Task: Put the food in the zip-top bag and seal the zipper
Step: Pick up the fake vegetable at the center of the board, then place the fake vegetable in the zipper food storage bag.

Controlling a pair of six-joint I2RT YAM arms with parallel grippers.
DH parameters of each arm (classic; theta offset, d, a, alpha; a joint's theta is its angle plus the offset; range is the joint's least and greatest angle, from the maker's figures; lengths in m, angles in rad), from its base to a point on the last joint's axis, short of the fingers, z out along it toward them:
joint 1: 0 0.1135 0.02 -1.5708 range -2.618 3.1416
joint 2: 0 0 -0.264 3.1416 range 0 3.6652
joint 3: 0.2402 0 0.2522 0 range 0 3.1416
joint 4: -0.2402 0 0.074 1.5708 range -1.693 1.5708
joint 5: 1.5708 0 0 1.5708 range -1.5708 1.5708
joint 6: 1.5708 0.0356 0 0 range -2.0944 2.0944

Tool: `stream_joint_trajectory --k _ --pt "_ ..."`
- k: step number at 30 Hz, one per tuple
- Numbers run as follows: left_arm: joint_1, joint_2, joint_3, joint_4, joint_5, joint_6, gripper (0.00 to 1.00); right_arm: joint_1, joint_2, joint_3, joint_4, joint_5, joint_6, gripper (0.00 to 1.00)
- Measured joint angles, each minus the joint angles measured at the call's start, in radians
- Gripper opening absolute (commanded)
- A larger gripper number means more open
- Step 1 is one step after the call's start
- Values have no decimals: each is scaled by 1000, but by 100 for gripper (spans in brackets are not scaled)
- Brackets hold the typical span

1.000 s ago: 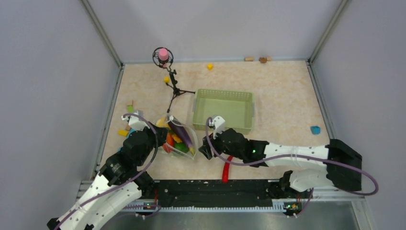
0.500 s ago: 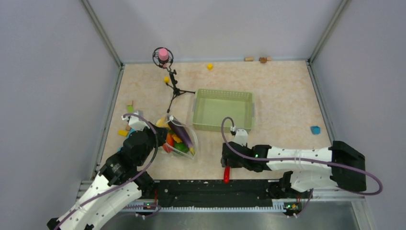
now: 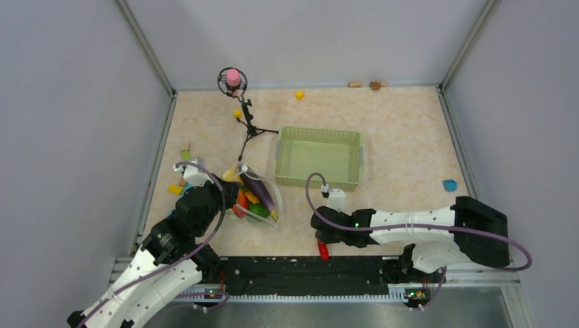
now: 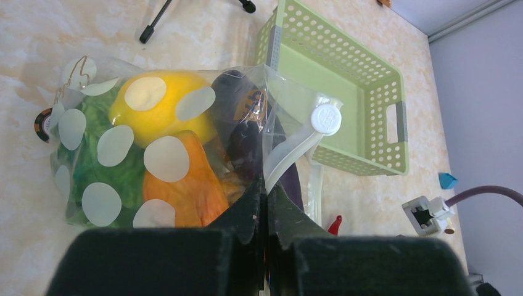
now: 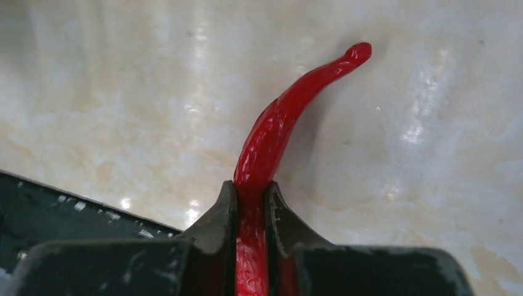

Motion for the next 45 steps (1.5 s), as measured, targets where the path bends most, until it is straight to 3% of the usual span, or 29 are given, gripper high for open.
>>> stream_joint_trajectory --k 4,10,16,22,27,32,45 --pt "0 -2 0 0 6 1 0 0 -109 -6 79 -74 -198 0" --pt "0 -2 0 1 27 11 0 0 -286 39 262 -351 -627 0" --pt "0 1 0 2 45 22 0 -10 -122 274 220 -546 -1010 0" --pt "0 8 0 8 52 29 0 -113 43 466 119 -769 -1226 0" --pt "0 7 0 8 52 30 0 -206 158 569 27 -887 -1315 0" --pt "0 8 0 8 52 31 0 -221 258 645 -37 -927 -1339 0" --pt "0 8 0 8 56 37 0 -225 451 861 -19 -823 -1100 0"
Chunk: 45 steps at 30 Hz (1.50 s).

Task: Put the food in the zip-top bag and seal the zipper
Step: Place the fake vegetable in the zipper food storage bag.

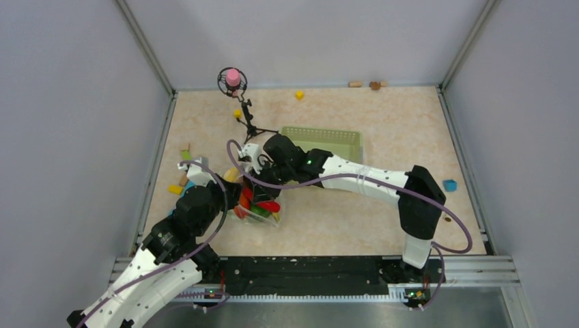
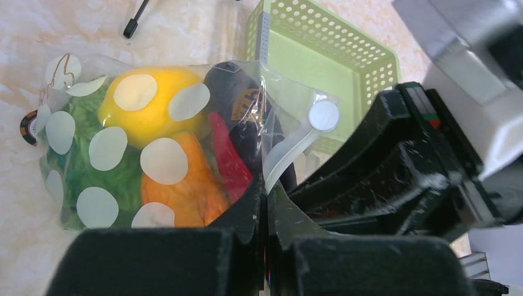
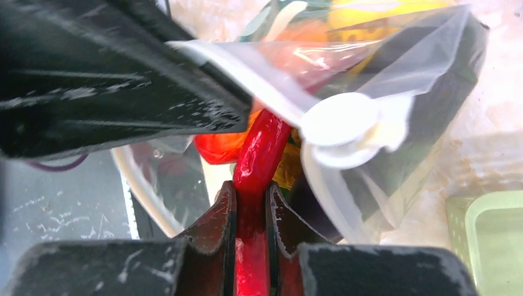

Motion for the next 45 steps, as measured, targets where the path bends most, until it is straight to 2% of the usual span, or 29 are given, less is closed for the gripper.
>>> stream_joint_trajectory --k 6,10,13,15,23,28,38,45 --pt "0 0 0 2 0 -1 0 0 23 -1 59 59 144 4" --pt "0 0 0 8 -1 -2 0 0 23 -10 126 89 237 15" --pt "0 0 0 9 -5 -6 0 0 23 -37 174 105 292 19" --pt "0 3 -1 11 -5 -11 0 2 23 -50 187 114 313 23" --pt "0 13 -4 18 -16 -28 0 33 23 -55 202 156 335 48" --pt "0 13 -4 17 -32 -39 0 47 9 -77 223 163 343 58" --pt "0 2 -4 14 -68 -55 0 47 -80 -147 219 203 353 62" --pt "0 -1 -5 12 -84 -65 0 47 -233 -235 226 274 347 63"
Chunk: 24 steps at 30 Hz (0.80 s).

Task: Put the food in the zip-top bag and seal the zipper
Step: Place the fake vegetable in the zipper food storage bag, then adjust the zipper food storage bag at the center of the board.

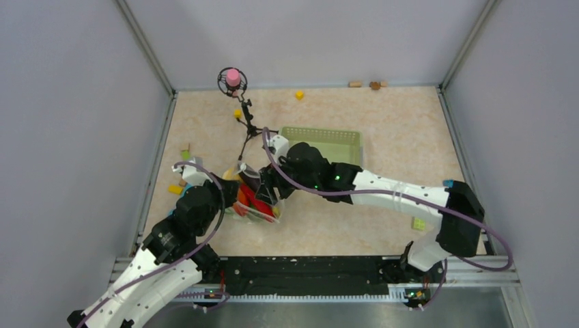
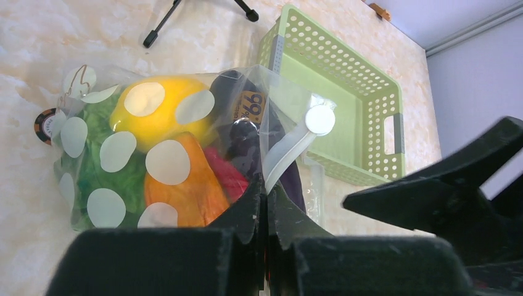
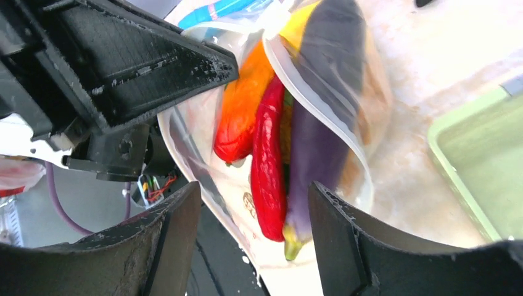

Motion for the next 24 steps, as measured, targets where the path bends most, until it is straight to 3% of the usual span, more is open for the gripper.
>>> stream_joint_trajectory --k 5,10,20,23,24 --pt "0 -2 0 -8 -8 -5 0 6 -197 -187 7 114 16 63" --pt "0 -2 0 -14 -14 -10 0 60 -262 -322 72 203 44 62" --pt "0 -2 -1 -15 -14 -15 0 81 -180 -391 164 423 180 53" --pt "0 -2 -1 -16 -14 -15 0 81 -139 -383 183 459 204 41" --pt "0 -3 -1 -16 -14 -15 0 81 -123 -375 186 467 209 27"
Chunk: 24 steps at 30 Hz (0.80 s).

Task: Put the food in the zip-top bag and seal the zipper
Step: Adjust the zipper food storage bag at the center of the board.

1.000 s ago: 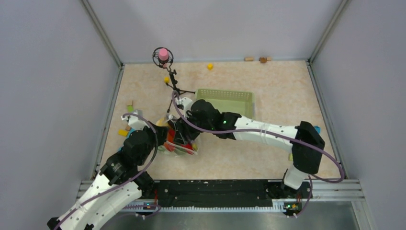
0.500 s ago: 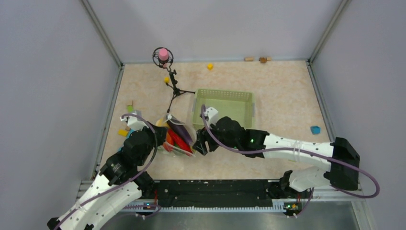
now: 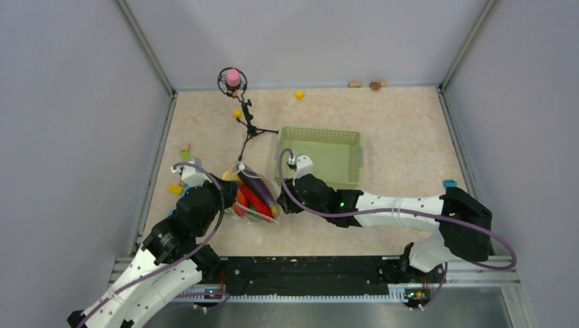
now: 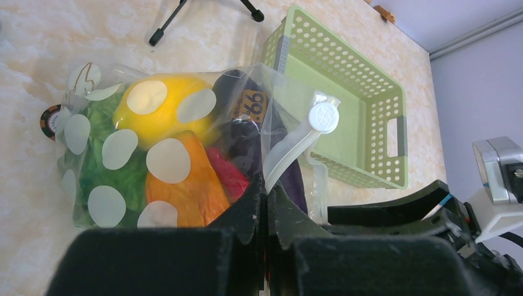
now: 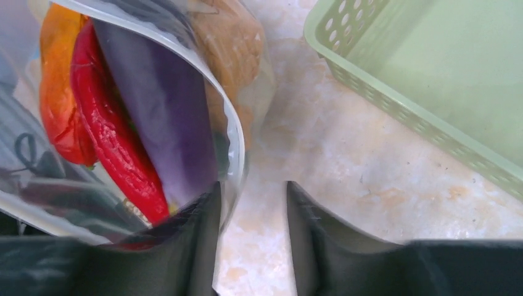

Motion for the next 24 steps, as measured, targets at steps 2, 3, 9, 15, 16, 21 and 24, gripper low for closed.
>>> stream_joint_trajectory --k 2,3,9,15,16,21,24 --pt "0 -4 0 -2 0 0 0 0 24 12 5 14 9 0" --pt "0 -6 0 -4 0 0 0 0 31 16 8 18 11 0" --pt "0 -19 0 -21 -18 -10 0 0 37 58 18 -46 -31 0" --pt "0 -52 0 -54 -37 -48 0 1 11 158 -89 -167 -137 0" --pt "0 -58 0 -59 -35 -54 0 1 7 187 -127 -195 -159 0" --pt "0 -69 0 -57 40 -90 0 1 -20 318 -292 -296 -265 0" --pt "0 -68 -11 -41 112 -105 14 -3 -63 336 -365 -299 -312 0"
